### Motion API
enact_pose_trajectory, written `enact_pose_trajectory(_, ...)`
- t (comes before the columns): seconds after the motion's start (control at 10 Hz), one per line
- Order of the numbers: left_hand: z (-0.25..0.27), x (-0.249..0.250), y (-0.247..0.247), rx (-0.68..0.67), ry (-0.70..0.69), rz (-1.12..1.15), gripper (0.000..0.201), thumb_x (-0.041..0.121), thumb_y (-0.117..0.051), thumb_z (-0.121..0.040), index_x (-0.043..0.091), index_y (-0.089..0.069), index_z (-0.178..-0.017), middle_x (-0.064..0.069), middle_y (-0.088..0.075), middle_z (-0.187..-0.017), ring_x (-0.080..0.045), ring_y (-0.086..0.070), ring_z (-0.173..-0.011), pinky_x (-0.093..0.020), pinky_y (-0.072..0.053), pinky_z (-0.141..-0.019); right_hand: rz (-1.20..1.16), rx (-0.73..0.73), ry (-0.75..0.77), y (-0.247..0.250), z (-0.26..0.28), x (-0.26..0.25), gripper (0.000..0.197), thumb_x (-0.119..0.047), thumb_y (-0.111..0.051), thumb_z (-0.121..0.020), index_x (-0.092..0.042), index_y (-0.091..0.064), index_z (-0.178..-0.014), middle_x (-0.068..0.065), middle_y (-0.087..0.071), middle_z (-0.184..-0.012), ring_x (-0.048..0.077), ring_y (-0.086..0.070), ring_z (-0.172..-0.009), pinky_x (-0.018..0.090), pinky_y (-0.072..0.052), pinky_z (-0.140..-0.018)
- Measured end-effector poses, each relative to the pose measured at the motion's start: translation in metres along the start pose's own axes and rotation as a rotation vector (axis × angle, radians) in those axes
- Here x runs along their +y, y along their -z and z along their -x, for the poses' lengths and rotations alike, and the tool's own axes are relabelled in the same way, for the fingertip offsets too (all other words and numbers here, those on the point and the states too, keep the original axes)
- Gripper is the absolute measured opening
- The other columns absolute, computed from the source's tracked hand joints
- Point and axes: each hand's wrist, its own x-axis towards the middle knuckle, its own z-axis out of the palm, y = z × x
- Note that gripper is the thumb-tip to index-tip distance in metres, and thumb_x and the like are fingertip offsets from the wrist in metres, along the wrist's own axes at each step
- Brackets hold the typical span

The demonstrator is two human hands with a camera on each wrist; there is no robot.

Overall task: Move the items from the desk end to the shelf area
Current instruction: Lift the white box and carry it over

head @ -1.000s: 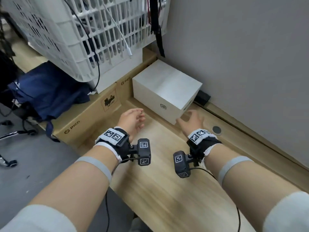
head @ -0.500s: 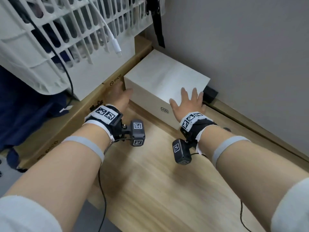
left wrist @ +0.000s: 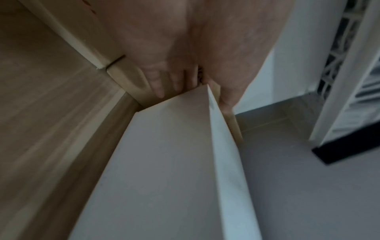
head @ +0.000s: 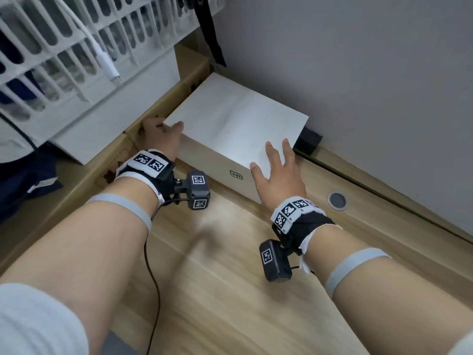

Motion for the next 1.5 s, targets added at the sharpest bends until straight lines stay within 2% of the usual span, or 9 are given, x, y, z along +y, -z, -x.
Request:
enact_pose_trajectory(0.1, 0.028, -0.016, 0.003, 0.18, -0.054, 0.016, 0.019, 0.034, -0.056, -0.087, 0.015, -0.052, -0.085, -0.003, -0.051, -0.085, -0.019, -0.049, -0.074, -0.027, -0.038, -0.071, -0.203, 0.052, 0.094, 0.004, 0.017, 0.018, 0.055, -0.046, -0.047, -0.096, -0.035, -0.035, -0.149, -0.018, -0.007, -0.163, 0.006, -0.018, -0.148, 0.036, -0.034, -0.115)
enact_pose_trajectory(0.3, 0.07, -0.096, 0.033, 0.136, 0.236, 0.13, 0.064, 0.072, -0.045, -0.08, 0.022, -0.068, -0.113, 0.001, -0.07, -0.105, -0.024, -0.065, -0.093, -0.034, -0.045, -0.082, -0.527, 0.112, 0.138, 0.014, 0.073, 0.058, 0.038, -0.022, -0.058, -0.095, -0.029, -0.052, -0.132, -0.018, -0.04, -0.149, -0.005, -0.044, -0.13, 0.03, -0.05, -0.099)
enact_pose_trajectory(0.5, 0.079, -0.103, 0.028, -0.083, 0.415, 0.564, 0.059, 0.056, -0.044, -0.094, 0.018, -0.06, -0.135, -0.011, -0.063, -0.136, -0.017, -0.064, -0.111, -0.036, -0.051, -0.095, -1.225, -0.018, -0.566, 0.006, 0.048, 0.061, 0.034, -0.04, -0.037, -0.102, -0.028, -0.063, -0.122, -0.011, -0.071, -0.111, 0.011, -0.065, -0.108, 0.034, -0.054, -0.086)
enact_pose_trajectory(0.6, 0.096, -0.099, 0.023, -0.112, 0.421, -0.34, 0.052, 0.039, -0.038, -0.098, 0.019, -0.042, -0.146, -0.002, -0.045, -0.152, -0.009, -0.052, -0.121, -0.028, -0.037, -0.105, -1.29, -0.076, -0.73, -0.009, 0.046, 0.05, 0.029, -0.037, -0.043, -0.101, -0.025, -0.068, -0.093, -0.014, -0.074, -0.071, 0.012, -0.065, -0.078, 0.027, -0.048, -0.068)
enact_pose_trajectory(0.7, 0.1, -0.109, 0.021, -0.092, 0.212, -0.351, 0.067, 0.044, 0.0, -0.1, 0.018, -0.04, -0.146, -0.002, -0.043, -0.152, -0.005, -0.05, -0.122, -0.02, -0.035, -0.104, -1.369, -0.006, -0.785, -0.018, 0.05, 0.044, 0.028, -0.03, -0.043, -0.101, -0.024, -0.064, -0.082, -0.016, -0.07, -0.063, 0.007, -0.06, -0.068, 0.021, -0.042, -0.062)
enact_pose_trajectory(0.8, 0.103, -0.105, 0.031, -0.075, 0.366, 0.499, 0.058, 0.024, -0.003, -0.106, 0.001, -0.04, -0.144, -0.019, -0.046, -0.15, -0.02, -0.057, -0.125, -0.017, -0.048, -0.086, -1.409, -0.022, -0.73, -0.011, 0.058, 0.04, 0.028, -0.028, -0.041, -0.102, -0.025, -0.063, -0.084, -0.017, -0.071, -0.067, 0.001, -0.063, -0.06, 0.016, -0.045, -0.056)
enact_pose_trajectory(1.0, 0.122, -0.091, 0.055, -0.327, 0.326, 0.434, 0.055, 0.077, -0.032, -0.089, 0.042, -0.068, -0.111, 0.012, -0.073, -0.117, -0.012, -0.061, -0.118, -0.039, -0.041, -0.105, -1.368, -0.087, -0.606, 0.004, 0.073, 0.048, 0.026, -0.038, -0.041, -0.098, -0.03, -0.062, -0.086, -0.013, -0.068, -0.073, 0.008, -0.054, -0.06, 0.025, -0.037, -0.056)
enact_pose_trajectory(1.4, 0.131, -0.088, 0.062, -0.307, 0.288, 0.361, 0.043, 0.068, -0.034, -0.095, 0.044, -0.065, -0.112, 0.015, -0.076, -0.1, -0.019, -0.064, -0.107, -0.039, -0.049, -0.086, -1.328, -0.16, -0.606, 0.011, 0.089, 0.042, 0.03, -0.052, -0.041, -0.095, -0.035, -0.064, -0.089, -0.012, -0.073, -0.086, 0.009, -0.061, -0.073, 0.029, -0.041, -0.065)
enact_pose_trajectory(1.5, 0.138, -0.085, 0.066, -0.397, 0.309, 0.412, 0.067, 0.084, -0.025, -0.085, 0.044, -0.065, -0.122, 0.009, -0.071, -0.122, -0.016, -0.062, -0.12, -0.046, -0.042, -0.106, -1.423, -0.181, -0.595, 0.013, 0.094, 0.039, 0.033, -0.057, -0.042, -0.094, -0.035, -0.065, -0.096, -0.011, -0.072, -0.093, 0.008, -0.062, -0.071, 0.024, -0.046, -0.058)
